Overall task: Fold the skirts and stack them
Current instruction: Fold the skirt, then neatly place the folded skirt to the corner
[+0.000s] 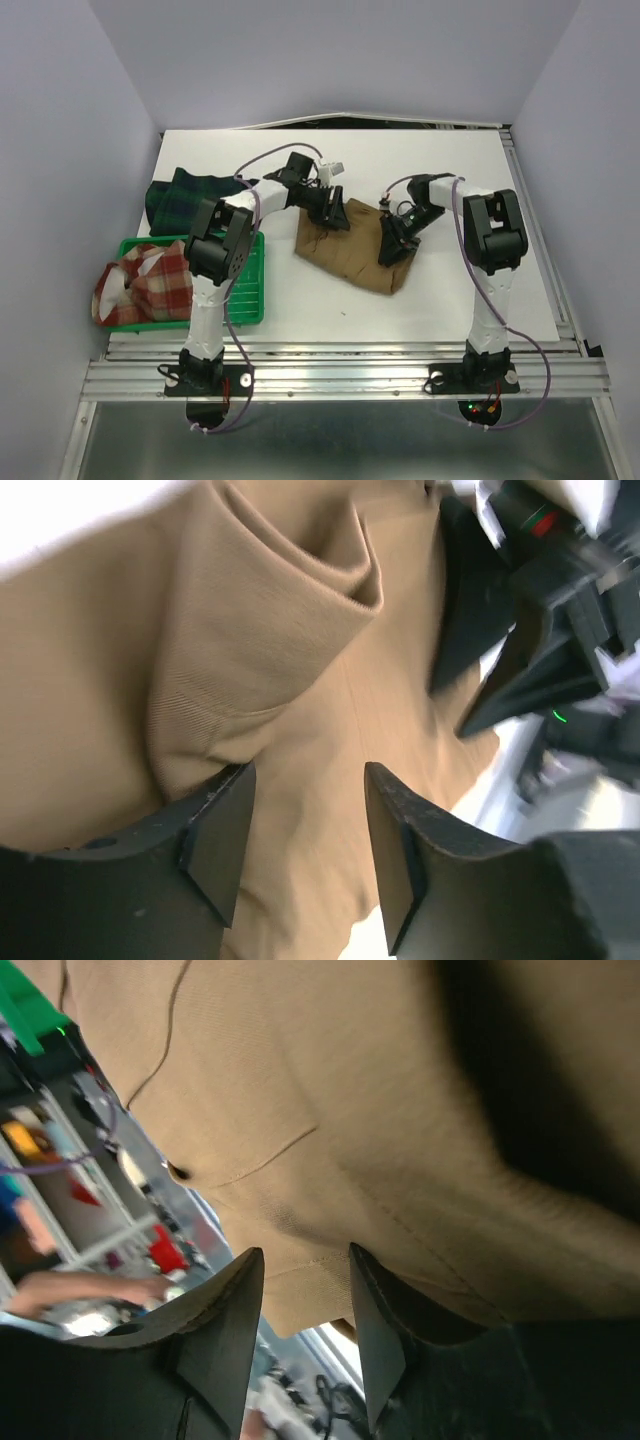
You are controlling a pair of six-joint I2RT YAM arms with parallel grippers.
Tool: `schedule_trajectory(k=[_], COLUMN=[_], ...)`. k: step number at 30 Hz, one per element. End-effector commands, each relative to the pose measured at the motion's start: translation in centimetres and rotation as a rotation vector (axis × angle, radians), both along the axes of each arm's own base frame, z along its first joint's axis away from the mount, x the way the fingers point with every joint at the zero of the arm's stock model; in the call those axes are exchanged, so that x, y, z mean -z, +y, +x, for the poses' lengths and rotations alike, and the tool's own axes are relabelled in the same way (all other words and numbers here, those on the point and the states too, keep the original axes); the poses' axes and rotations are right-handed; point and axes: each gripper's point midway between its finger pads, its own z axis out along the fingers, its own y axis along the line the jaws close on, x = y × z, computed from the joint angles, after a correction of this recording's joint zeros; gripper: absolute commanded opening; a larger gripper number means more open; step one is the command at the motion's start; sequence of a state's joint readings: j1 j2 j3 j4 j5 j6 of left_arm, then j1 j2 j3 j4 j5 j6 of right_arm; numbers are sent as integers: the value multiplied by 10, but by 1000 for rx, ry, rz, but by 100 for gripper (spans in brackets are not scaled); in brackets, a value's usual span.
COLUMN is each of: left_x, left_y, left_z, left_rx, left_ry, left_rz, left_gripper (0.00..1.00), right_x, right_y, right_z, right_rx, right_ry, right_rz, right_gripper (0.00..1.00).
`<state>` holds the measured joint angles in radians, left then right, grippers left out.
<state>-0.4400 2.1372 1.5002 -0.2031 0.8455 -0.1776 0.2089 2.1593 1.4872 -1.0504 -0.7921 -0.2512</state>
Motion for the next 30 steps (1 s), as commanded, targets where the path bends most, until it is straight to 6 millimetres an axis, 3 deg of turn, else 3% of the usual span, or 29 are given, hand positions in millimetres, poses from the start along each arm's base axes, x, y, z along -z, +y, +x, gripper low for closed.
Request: schedule_trajectory(k=[1,3,5,6,7,8,9,11,12,14,15,16,17,18,20,21,25,26,27,28,30], left_x=[-24,-51,-67,-102,-101,-111,-147,-156,-175,-173,-163,-163,-163,-165,-157,-164,-160,-158,-153,-154,-143], left_y=[9,12,19,24,32,37,44,59,70,92,106,125,131,130,152,168,186,188,192,194,202], left_z=[55,63,64,67,58,56,49,44,45,49,49,55,54,51,60,67,64,63,60,60,55], left_rx=[-9,1,11,-21,-32,-56,-90,-169,-250,-407,-456,-482,-460,-449,-549,-612,-715,-729,-750,-761,-798], left_ry=[-242,-345,-441,-544,-556,-589,-664,-664,-696,-601,-541,-506,-476,-409,-356,-393,-410,-403,-393,-392,-373], left_rz=[115,115,133,120,136,132,100,75,82,107,152,134,84,-6,14,23,70,78,100,107,149], left_gripper=[63,68,73,77,93,98,98,98,98,98,98,98,98,99,97,97,92,92,92,92,92], right_x=[47,43,20,12,5,-5,-13,-38,-55,-84,-98,-106,-120,-128,-136,-146,-142,-129,-135,-118,-105], right_y=[-61,-70,-62,-57,-56,-57,-55,-48,-40,-18,-10,6,17,27,46,64,109,119,136,141,155], right_z=[51,59,71,74,80,86,90,105,111,124,128,128,136,139,142,143,139,139,136,130,133], right_rx=[31,16,11,-6,-21,-39,-42,-16,-13,7,19,13,17,20,36,27,11,3,3,-14,-17], right_ry=[-162,-208,-282,-318,-362,-420,-450,-521,-571,-657,-695,-727,-782,-812,-833,-870,-861,-838,-844,-807,-779], right_rz=[-297,-319,-266,-260,-268,-291,-299,-292,-280,-241,-225,-222,-216,-221,-220,-213,-204,-214,-209,-232,-252], right_gripper=[47,47,47,47,47,48,48,54,55,57,58,59,59,59,60,61,63,63,63,63,63])
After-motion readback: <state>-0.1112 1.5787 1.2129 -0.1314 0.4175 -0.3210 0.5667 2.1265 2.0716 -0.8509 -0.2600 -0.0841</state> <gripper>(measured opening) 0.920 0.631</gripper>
